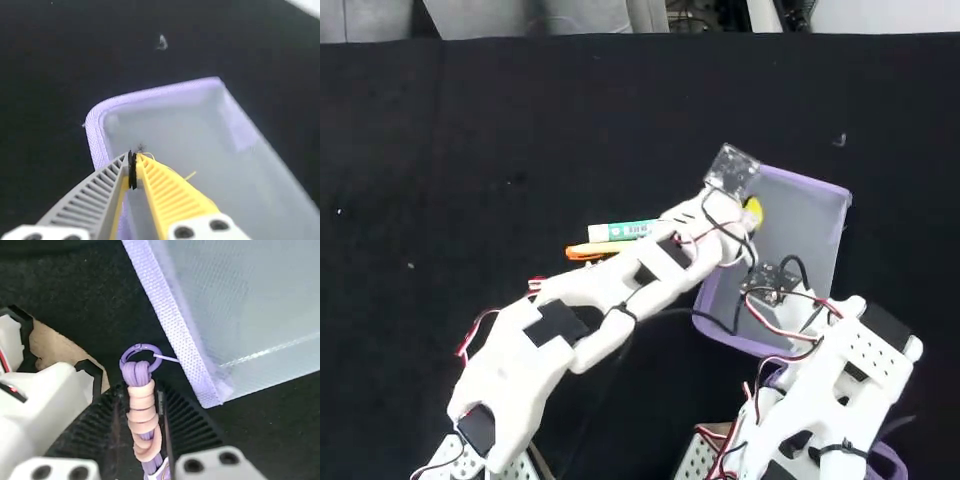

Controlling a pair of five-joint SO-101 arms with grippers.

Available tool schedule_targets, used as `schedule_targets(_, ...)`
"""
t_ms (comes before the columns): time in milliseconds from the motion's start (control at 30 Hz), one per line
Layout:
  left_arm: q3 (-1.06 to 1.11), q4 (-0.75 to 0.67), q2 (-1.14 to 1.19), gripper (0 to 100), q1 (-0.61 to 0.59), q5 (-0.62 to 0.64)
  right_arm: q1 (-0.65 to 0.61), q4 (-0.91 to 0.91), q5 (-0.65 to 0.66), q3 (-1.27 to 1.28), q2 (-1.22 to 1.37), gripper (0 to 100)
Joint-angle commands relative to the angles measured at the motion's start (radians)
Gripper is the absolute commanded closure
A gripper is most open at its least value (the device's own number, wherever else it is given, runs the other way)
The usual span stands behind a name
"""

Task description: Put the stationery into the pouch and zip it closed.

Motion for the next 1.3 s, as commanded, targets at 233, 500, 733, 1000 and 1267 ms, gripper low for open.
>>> schedule_targets(233,-0.027,-0.017,-0.02,96,-0.048,0.206,-0.006,-0.084,-0.092,-0.048,-0.031,98.6)
schedule_targets(500,0.001,-0.018,-0.011,96,-0.061,0.206,-0.014,-0.091,-0.319,-0.282,-0.033,98.6)
schedule_targets(733,-0.012,-0.025,0.032,96,-0.056,0.209,-0.031,-0.081,-0.394,-0.418,-0.033,98.6)
schedule_targets(1000,-0.159,-0.018,0.163,96,0.035,0.204,-0.264,0.083,-0.545,-0.536,-0.033,98.6)
schedule_targets(1267,-0.188,-0.018,0.192,96,0.039,0.204,-0.503,0.103,-0.76,-0.641,-0.033,98.6)
